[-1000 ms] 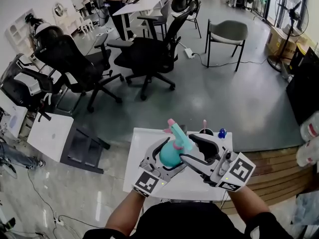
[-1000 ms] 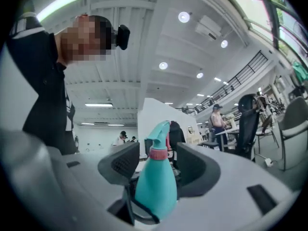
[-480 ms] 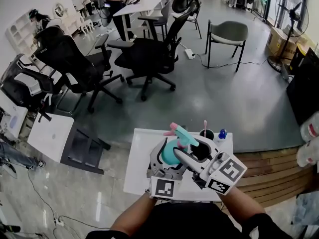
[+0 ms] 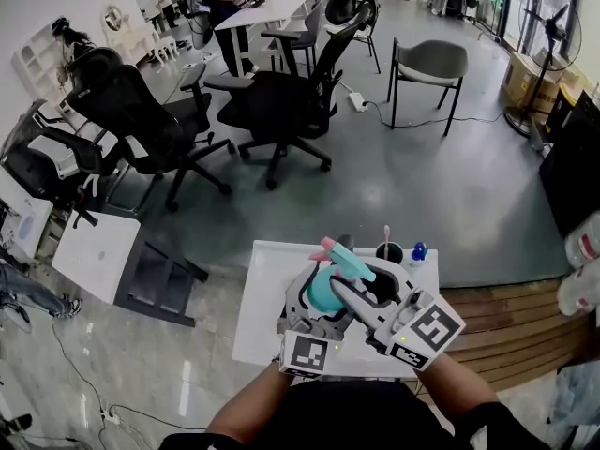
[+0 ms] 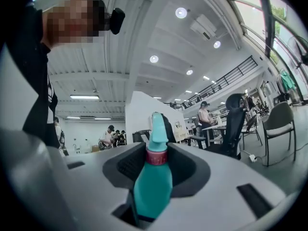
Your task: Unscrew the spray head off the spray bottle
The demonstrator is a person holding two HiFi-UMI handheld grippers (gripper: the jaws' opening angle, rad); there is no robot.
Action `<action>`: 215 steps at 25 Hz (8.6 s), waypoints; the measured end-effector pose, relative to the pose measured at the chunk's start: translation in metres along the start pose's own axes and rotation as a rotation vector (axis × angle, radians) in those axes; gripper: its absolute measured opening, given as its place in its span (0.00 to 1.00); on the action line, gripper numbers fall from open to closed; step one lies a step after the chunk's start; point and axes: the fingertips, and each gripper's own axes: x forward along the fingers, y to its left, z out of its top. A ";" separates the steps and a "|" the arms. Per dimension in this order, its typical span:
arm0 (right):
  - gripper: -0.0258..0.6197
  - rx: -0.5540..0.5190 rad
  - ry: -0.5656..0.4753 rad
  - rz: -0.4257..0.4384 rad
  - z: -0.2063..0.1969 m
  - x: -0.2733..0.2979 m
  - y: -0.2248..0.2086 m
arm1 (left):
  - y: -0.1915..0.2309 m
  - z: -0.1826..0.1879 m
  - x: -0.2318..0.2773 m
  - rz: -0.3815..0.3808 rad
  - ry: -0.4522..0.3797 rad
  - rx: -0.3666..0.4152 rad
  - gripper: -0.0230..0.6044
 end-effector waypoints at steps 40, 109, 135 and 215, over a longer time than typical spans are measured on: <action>0.37 -0.069 0.025 0.120 0.003 -0.011 0.003 | 0.000 0.008 0.005 -0.186 0.058 -0.150 0.72; 0.27 -0.043 0.018 0.070 -0.005 -0.009 0.010 | -0.023 0.005 0.002 -0.256 0.101 -0.124 0.72; 0.27 -0.114 0.089 0.662 0.007 -0.043 0.074 | -0.089 0.051 -0.042 -0.854 -0.155 -0.082 0.72; 0.27 -0.095 0.049 0.061 -0.021 -0.021 0.008 | -0.040 -0.007 0.007 -0.397 0.149 -0.107 0.72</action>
